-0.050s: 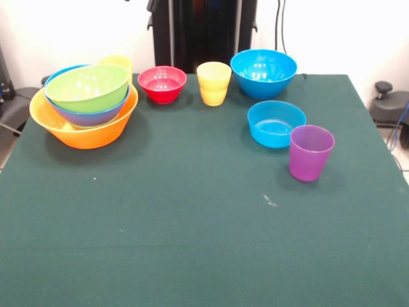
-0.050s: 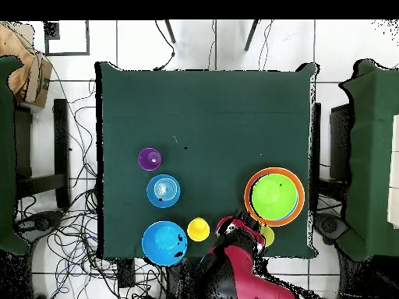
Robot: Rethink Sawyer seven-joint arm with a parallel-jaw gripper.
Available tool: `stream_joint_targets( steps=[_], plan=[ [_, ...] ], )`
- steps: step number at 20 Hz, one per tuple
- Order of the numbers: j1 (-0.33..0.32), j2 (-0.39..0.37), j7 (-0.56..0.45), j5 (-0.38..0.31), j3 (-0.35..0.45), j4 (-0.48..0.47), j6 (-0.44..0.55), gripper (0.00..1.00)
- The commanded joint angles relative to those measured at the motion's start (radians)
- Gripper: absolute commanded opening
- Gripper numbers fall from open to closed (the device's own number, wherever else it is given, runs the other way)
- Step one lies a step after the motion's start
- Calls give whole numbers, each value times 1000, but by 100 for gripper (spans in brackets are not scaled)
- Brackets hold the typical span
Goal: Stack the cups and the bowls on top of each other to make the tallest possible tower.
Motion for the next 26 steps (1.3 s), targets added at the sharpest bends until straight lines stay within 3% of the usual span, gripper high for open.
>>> stream_joint_targets(
  steps=[1, 10, 19, 26],
  plan=[
    [28, 90, 59, -17, 108, -49, 51, 100],
    [81, 125, 51, 21, 85, -143, 155, 100],
    [109, 232, 72, 37, 66, -228, 112, 100],
    [157, 295, 71, 44, 24, -293, 142, 100]
  ],
)
